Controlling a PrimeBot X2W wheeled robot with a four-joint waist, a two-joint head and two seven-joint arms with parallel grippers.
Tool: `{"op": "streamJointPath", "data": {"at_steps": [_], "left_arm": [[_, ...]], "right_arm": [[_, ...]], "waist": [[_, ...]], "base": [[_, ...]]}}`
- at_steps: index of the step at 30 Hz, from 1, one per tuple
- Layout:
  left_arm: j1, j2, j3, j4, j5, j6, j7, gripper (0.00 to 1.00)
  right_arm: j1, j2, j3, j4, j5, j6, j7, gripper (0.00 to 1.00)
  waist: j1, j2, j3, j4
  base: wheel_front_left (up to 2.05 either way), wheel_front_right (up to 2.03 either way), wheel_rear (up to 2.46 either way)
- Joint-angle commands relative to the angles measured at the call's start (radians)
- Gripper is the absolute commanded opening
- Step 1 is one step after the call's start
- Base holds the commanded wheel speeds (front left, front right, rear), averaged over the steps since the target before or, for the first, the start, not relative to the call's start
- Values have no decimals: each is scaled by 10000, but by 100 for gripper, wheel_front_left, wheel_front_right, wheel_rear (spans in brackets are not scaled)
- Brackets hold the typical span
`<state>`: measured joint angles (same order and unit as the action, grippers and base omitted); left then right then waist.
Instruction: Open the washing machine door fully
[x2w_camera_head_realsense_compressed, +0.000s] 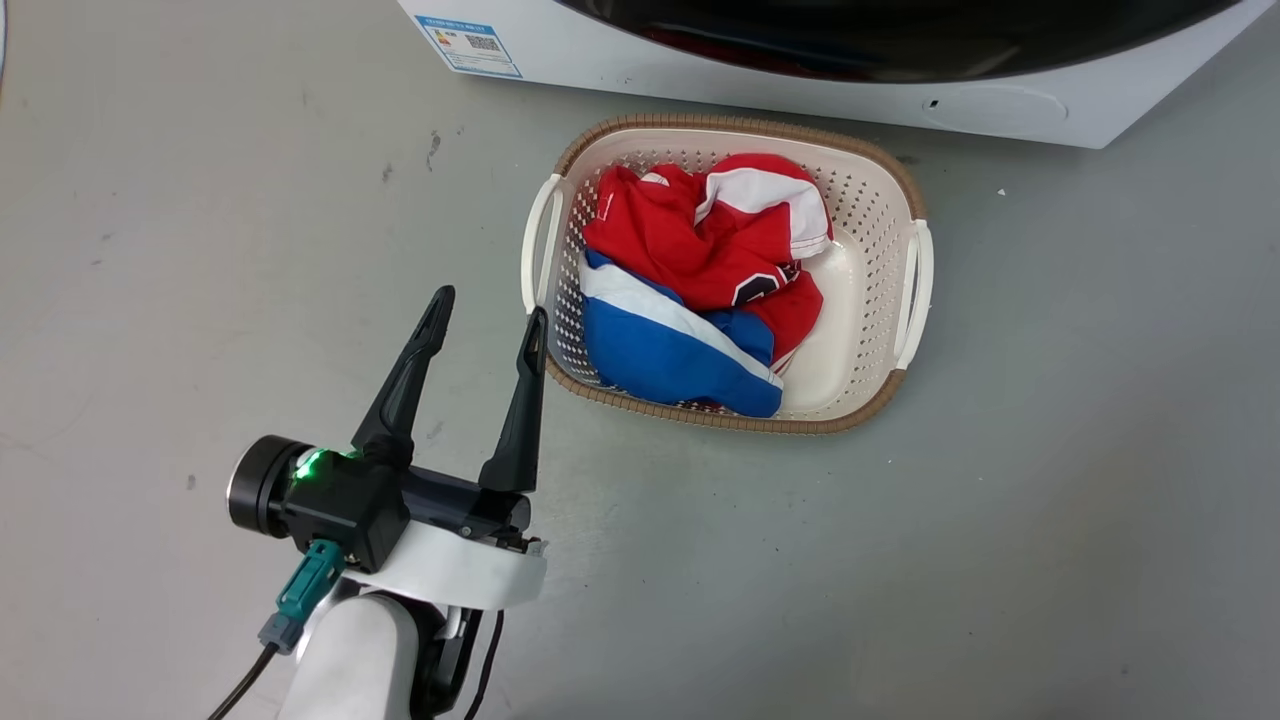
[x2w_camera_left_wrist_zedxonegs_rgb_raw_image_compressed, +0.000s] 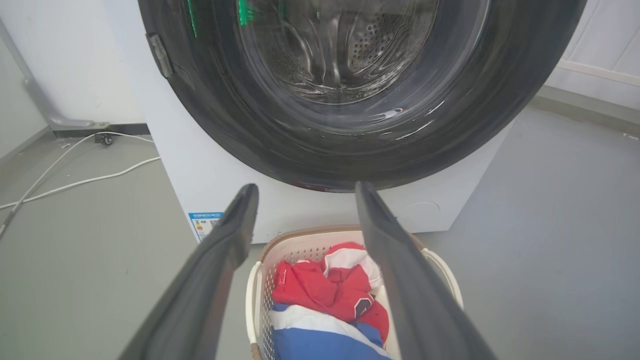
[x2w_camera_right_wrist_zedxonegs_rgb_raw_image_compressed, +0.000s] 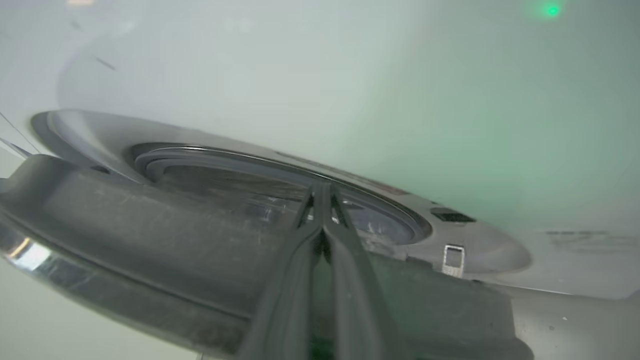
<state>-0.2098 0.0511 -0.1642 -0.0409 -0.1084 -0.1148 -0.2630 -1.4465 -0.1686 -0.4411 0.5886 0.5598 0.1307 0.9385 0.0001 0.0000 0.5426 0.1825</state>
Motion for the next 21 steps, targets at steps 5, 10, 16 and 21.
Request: {"op": "streamJointPath", "data": {"at_steps": [5,10,16,21], "left_arm": [[-92,-13,-10,83,-41,51,-28,100],[151,-12,10,191,-63,93,-28,100],[499,-10,20,315,5,124,-28,100],[888,-12,69,393,20,181,-28,100]], "right_arm": [[469,371,65,-177,-65,0,421,0],[1093,384,-31,-461,38,0,558,0],[2089,536,-76,-632,294,0,737,0],[3068,650,21,-808,625,0,868,0]], "waist": [[-1,0,-118,11],[-1,0,-590,18],[-1,0,-1407,44],[-1,0,-2165,175]], "base": [[0,0,0],[0,0,0],[0,0,0],[0,0,0]]}}
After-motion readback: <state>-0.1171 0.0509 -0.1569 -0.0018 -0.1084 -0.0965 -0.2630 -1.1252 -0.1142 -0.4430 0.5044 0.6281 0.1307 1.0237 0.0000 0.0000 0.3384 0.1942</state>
